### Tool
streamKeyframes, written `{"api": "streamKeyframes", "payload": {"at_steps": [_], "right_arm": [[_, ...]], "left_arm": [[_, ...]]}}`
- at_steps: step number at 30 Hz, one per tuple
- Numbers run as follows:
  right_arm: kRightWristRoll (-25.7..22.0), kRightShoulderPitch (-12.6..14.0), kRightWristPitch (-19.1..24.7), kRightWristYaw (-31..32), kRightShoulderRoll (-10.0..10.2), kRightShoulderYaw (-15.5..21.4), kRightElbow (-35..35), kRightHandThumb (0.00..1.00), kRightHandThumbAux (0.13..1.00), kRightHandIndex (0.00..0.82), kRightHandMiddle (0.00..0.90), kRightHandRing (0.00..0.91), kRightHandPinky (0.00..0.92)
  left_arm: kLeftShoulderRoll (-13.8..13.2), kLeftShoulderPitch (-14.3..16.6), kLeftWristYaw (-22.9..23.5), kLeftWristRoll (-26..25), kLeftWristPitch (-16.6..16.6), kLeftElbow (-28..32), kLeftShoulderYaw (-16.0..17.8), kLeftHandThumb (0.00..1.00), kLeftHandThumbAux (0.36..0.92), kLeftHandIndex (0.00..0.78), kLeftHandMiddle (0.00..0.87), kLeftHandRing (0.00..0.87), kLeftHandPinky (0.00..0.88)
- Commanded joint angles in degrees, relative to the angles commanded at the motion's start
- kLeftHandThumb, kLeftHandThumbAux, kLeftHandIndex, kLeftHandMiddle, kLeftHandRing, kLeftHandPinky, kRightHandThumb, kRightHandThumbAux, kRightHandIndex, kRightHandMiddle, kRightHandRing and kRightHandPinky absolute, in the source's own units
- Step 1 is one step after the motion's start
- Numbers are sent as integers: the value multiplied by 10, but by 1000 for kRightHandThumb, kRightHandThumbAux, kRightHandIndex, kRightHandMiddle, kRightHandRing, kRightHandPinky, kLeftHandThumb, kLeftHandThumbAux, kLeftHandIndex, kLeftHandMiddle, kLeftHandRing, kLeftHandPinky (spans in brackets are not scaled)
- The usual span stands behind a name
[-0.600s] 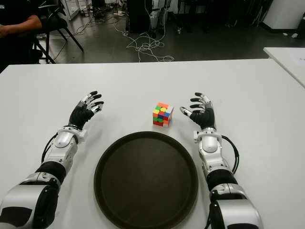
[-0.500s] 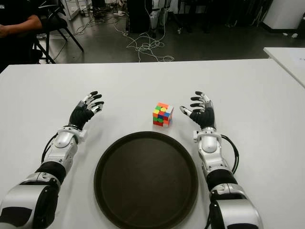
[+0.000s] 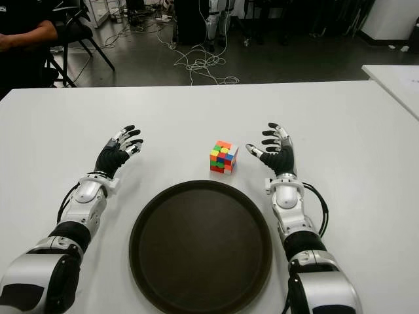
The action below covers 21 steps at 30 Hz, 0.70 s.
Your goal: Pick up the Rubik's Cube and put it in the plate
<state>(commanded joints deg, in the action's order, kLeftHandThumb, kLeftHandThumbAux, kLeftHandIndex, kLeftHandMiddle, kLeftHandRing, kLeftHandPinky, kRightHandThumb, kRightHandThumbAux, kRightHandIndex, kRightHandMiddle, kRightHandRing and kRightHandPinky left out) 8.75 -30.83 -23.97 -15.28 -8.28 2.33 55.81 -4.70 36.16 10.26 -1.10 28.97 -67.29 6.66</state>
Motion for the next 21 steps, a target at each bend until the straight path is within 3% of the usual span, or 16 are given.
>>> {"api": "streamKeyframes", "payload": {"at_steps": [10, 21], "right_arm": [[1, -6, 4, 1, -4, 0, 14, 131, 819, 212, 328, 360, 404], [3, -9, 6, -1, -6, -2, 18, 154, 837, 217, 325, 355, 399]], "left_arm": [[2, 3, -6, 3, -4, -1, -3, 155, 700, 92, 155, 180, 206], [1, 5, -17, 10, -2, -4, -7, 164, 688, 97, 159, 186, 210]]}}
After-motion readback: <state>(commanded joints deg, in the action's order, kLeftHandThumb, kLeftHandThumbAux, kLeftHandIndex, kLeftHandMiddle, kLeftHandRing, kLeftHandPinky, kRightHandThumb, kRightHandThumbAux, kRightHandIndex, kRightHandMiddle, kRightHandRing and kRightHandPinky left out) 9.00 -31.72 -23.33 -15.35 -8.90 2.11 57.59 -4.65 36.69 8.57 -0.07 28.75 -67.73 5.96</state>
